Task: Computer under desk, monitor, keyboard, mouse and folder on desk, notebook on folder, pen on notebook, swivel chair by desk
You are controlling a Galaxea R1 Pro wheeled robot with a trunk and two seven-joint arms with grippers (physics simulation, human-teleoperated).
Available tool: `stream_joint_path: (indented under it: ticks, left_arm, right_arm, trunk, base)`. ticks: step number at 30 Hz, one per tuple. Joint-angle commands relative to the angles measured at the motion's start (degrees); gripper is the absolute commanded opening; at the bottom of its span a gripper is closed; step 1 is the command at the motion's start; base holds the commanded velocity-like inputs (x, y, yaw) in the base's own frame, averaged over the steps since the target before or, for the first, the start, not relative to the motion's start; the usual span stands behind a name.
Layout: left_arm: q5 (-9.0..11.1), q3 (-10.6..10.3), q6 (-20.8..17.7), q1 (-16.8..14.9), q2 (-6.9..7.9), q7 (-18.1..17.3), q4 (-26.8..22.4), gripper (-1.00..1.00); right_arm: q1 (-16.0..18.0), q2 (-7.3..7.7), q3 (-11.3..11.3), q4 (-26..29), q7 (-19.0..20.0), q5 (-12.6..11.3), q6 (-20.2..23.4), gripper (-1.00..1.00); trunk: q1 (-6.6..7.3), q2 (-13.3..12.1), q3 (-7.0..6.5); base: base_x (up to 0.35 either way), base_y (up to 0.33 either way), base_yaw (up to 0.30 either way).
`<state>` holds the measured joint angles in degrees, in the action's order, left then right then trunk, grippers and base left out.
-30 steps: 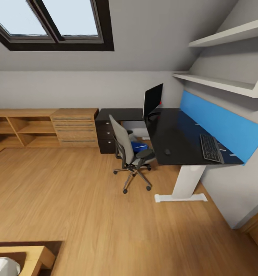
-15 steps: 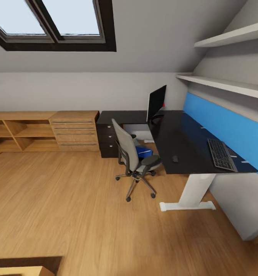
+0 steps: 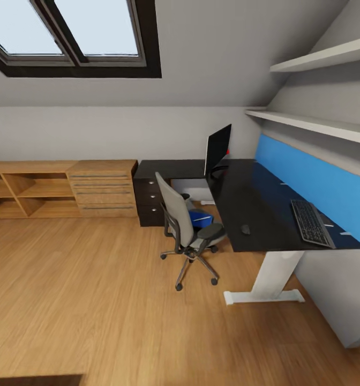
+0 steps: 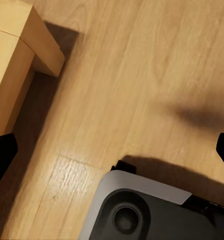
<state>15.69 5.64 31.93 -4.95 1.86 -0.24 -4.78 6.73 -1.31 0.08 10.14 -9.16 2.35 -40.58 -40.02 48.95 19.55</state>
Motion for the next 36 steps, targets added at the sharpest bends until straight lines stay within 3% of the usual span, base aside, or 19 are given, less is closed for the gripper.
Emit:
stream_joint_path:
  ticks: [1,12,23,33,36]
  left_arm:
    - [-0.3,0.4,0.2,0.0,-0.01,0.0,0.0,1.0]
    - [-0.3,0.4,0.2,0.0,-0.01,0.0,0.0,1.0]
    - [-0.3,0.5,0.0,-0.1,-0.01,0.0,0.0,1.0]
    - [0.1,0.9,0.1,0.0,0.01,0.5,0.0,1.0]
    - [0.1,0.9,0.1,0.0,-0.01,0.6,0.0,1.0]
  right_arm:
    - [0.0,-0.01,0.0,0.0,-0.3,0.3,-0.1,1.0]
    - [0.0,-0.01,0.1,0.0,-0.3,0.3,-0.1,1.0]
    - [0.0,-0.01,0.1,0.0,-0.3,0.3,-0.1,1.0]
    - [0.0,0.14,0.1,0.0,-0.3,0.3,-0.1,1.0]
    - [0.0,0.16,0.1,0.0,-0.3,0.3,-0.1,1.0]
  trunk:
    - [-0.04,0.0,-0.03]
    - [-0.04,0.0,-1.02]
    - [-0.04,0.0,-2.02]
    - [-0.04,0.0,-2.92]
    - [-0.7,1.2,-2.66]
  base:
    - [0.326,0.0,-0.001]
    - [0.328,0.013,0.0]
    - [0.282,0.2,0.0]
    - [0.059,0.053,0.0]
    - [0.003,0.002,0.0]
